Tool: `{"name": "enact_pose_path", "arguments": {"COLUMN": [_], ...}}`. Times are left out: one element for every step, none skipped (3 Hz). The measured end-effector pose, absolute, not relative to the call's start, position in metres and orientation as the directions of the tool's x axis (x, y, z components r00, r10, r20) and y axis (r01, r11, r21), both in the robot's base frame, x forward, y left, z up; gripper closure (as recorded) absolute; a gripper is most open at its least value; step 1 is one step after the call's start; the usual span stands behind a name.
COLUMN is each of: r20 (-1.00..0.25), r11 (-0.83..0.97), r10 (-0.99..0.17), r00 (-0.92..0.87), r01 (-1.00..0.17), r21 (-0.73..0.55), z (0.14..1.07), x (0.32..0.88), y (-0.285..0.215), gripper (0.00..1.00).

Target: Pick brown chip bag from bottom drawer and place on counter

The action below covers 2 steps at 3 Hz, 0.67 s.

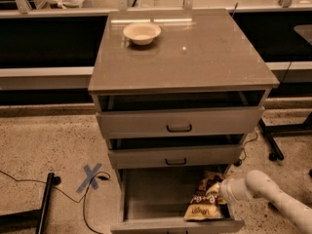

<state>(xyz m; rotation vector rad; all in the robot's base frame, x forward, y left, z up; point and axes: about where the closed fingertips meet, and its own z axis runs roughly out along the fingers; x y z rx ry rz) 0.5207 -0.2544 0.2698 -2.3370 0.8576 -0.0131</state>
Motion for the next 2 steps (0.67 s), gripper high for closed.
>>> {"name": "enact_pose_path", "arguments": {"r20": [-0.231, -0.127], "r11": [-0.498, -0.481], "r10": [-0.508, -0.419], "r00": [0.830, 0.899], "r01": [-0.502, -0.339], "r21": [-0.707, -0.808], "z": [0.330, 0.413], "x": [0.502, 0.472], "y": [-0.263, -0.277], "gripper": [1.00, 1.00]}}
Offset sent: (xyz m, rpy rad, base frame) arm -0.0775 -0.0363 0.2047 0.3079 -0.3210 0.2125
